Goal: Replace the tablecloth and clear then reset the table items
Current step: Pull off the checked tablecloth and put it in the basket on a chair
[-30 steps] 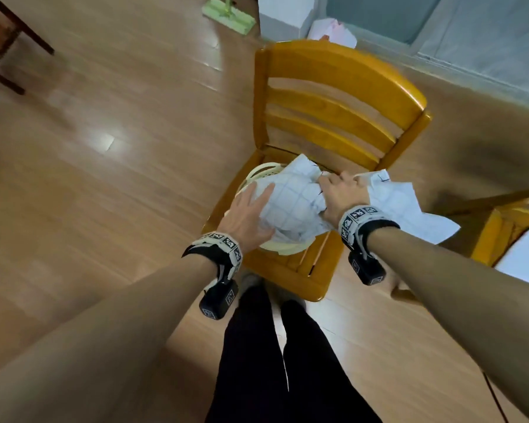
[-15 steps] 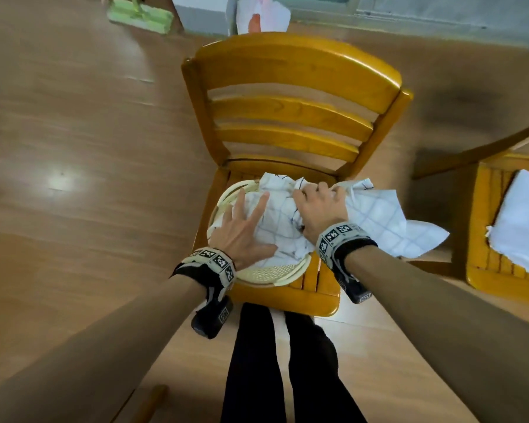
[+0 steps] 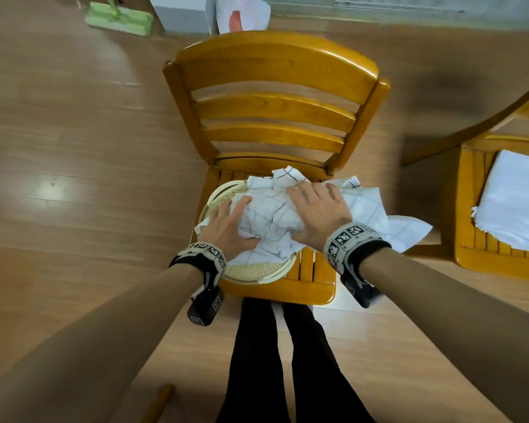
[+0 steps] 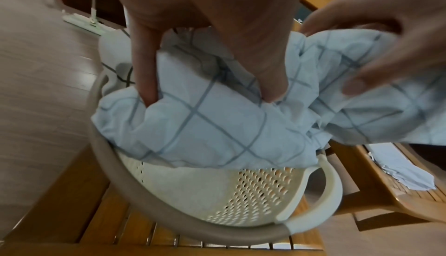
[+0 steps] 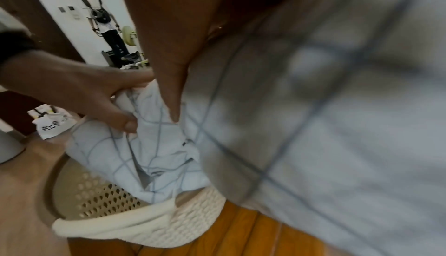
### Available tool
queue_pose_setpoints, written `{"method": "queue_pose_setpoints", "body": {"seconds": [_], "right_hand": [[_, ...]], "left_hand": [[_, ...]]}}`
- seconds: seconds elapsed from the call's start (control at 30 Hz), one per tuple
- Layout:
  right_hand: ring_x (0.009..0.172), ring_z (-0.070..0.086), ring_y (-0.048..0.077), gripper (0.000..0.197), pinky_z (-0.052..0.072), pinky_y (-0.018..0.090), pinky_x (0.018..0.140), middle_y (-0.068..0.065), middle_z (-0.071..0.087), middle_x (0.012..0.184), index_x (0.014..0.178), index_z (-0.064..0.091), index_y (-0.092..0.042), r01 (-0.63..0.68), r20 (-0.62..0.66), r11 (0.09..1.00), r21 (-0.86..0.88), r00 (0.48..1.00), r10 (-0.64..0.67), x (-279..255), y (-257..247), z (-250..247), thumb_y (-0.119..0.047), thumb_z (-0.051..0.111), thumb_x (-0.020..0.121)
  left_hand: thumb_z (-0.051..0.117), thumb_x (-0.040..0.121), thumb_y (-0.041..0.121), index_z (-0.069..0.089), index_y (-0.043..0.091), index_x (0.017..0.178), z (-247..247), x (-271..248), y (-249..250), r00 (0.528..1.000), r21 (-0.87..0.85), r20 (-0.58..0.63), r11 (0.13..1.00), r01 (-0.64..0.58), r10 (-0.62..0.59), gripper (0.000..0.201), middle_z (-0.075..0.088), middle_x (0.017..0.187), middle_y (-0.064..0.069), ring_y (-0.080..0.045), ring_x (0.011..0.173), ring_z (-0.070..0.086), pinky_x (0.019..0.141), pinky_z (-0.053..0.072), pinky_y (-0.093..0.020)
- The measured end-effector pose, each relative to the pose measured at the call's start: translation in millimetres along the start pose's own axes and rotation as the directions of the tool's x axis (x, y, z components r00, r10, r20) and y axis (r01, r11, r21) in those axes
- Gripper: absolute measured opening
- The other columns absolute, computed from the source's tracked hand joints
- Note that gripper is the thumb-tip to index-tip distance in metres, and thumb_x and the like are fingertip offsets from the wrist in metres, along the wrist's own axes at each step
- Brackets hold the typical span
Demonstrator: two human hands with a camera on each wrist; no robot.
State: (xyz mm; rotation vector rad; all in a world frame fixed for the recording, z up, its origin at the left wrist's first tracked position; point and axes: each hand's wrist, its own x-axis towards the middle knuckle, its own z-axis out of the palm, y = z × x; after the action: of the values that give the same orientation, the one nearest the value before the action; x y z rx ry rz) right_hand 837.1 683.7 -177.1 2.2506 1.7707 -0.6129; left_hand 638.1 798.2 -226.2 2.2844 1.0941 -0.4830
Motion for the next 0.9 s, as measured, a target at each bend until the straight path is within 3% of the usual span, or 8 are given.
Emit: {"method": "queue_pose_setpoints", "body": {"seconds": [0.1, 0.17, 0.3, 0.4, 0.5, 0.57, 0.8, 0.9], "right_hand": [[0.147, 0.012, 0.027, 0.118, 0.007, 0.06, 0.117, 0.005, 0.012, 0.16, 0.153, 0.005, -0.024, -0.129, 0.052, 0.992, -0.01, 0.99, 0.129, -30.3, 29.6, -6.3, -0.086, 0.052, 0.064], [0.149, 0.002, 0.029, 0.129, 0.011, 0.065, 0.112, 0.003, -0.004, 0.161, 0.152, -0.007, -0.028, -0.231, 0.143, 0.973, -0.007, 0.963, 0.229, -48.0, 49.7, -7.8, -0.084, 0.061, 0.058], [0.124, 0.048, 0.034, 0.112, 0.048, 0.05, 0.095, 0.005, 0.018, 0.155, 0.149, 0.01, -0.031, -0.377, 0.241, 0.895, 0.238, 0.916, 0.321, -52.2, 57.1, -14.9, -0.056, 0.079, 0.064], [0.112, 0.057, 0.036, 0.086, 0.049, 0.045, 0.088, 0.005, 0.037, 0.144, 0.146, 0.025, -0.029, -0.283, 0.136, 0.906, 0.314, 0.958, 0.252, -34.4, 40.6, -29.2, -0.033, 0.074, 0.076], [0.104, 0.059, 0.036, 0.073, 0.053, 0.044, 0.08, 0.005, 0.041, 0.137, 0.144, 0.033, -0.031, -0.093, 0.096, 0.981, 0.172, 0.992, 0.078, -11.0, 7.3, -46.4, -0.014, 0.065, 0.08], [0.099, 0.06, 0.035, 0.068, 0.055, 0.048, 0.077, 0.007, 0.039, 0.133, 0.139, 0.037, -0.027, 0.005, 0.15, 0.997, 0.075, 0.989, -0.016, 2.3, -17.6, -54.0, -0.006, 0.063, 0.081], [0.08, 0.06, 0.028, 0.072, 0.048, 0.035, 0.056, 0.011, 0.03, 0.139, 0.137, 0.035, -0.02, 0.066, 0.204, 0.995, 0.076, 0.976, -0.08, 30.3, -67.9, -34.3, 0.002, 0.067, 0.077], [0.082, 0.061, 0.031, 0.081, 0.048, 0.036, 0.053, 0.013, 0.022, 0.145, 0.141, 0.026, -0.018, 0.073, 0.222, 0.997, 0.04, 0.972, -0.08, 27.2, -92.1, -4.8, 0.003, 0.068, 0.076]], "left_hand": [[0.072, 0.068, 0.058, 0.018, 0.042, 0.144, 0.2, 0.1, 0.6, 1.0, -0.03, 0.009, 0.999, 0.022, -0.021, 0.094, 0.031, 0.148, -0.005, -0.033, 0.136, 0.03, 0.099, 0.044, -0.054], [0.072, 0.069, 0.056, 0.018, 0.041, 0.144, 0.3, 0.0, 2.9, 0.999, -0.038, 0.028, 0.999, 0.033, -0.032, 0.094, 0.031, 0.146, -0.006, -0.034, 0.135, 0.03, 0.099, 0.044, -0.053], [0.071, 0.07, 0.053, 0.017, 0.041, 0.144, -0.4, 5.6, 3.5, 0.997, -0.026, 0.068, 0.999, 0.045, -0.043, 0.092, 0.029, 0.147, -0.004, -0.032, 0.135, 0.029, 0.099, 0.042, -0.057], [0.073, 0.072, 0.042, 0.023, 0.033, 0.143, -0.8, 12.8, 0.4, 0.992, -0.083, 0.088, 0.992, 0.096, -0.089, 0.087, 0.038, 0.142, -0.009, -0.033, 0.13, 0.039, 0.099, 0.042, -0.05], [0.068, 0.081, 0.023, 0.056, 0.012, 0.122, -5.9, 9.7, 4.4, 0.977, -0.039, 0.211, 0.999, 0.0, 0.008, 0.045, 0.059, 0.118, -0.01, -0.03, 0.109, 0.057, 0.081, 0.047, -0.033], [0.064, 0.084, 0.02, 0.066, 0.006, 0.108, -12.9, 4.2, 5.1, 0.968, -0.012, 0.245, 0.999, -0.051, 0.052, 0.027, 0.063, 0.112, -0.01, -0.03, 0.104, 0.06, 0.08, 0.049, -0.033], [0.063, 0.079, 0.0, 0.055, 0.012, 0.127, -34.9, -5.5, -53.8, 0.987, -0.015, -0.157, 1.0, 0.019, -0.021, 0.05, 0.047, 0.131, -0.011, -0.029, 0.123, 0.041, 0.096, 0.046, -0.043], [0.057, 0.086, 0.01, 0.044, 0.012, 0.127, -27.2, -2.3, -78.0, 0.964, -0.016, 0.085, 0.967, 0.254, -0.251, 0.043, 0.054, 0.125, -0.015, -0.035, 0.111, 0.054, 0.093, 0.049, -0.047]]}}
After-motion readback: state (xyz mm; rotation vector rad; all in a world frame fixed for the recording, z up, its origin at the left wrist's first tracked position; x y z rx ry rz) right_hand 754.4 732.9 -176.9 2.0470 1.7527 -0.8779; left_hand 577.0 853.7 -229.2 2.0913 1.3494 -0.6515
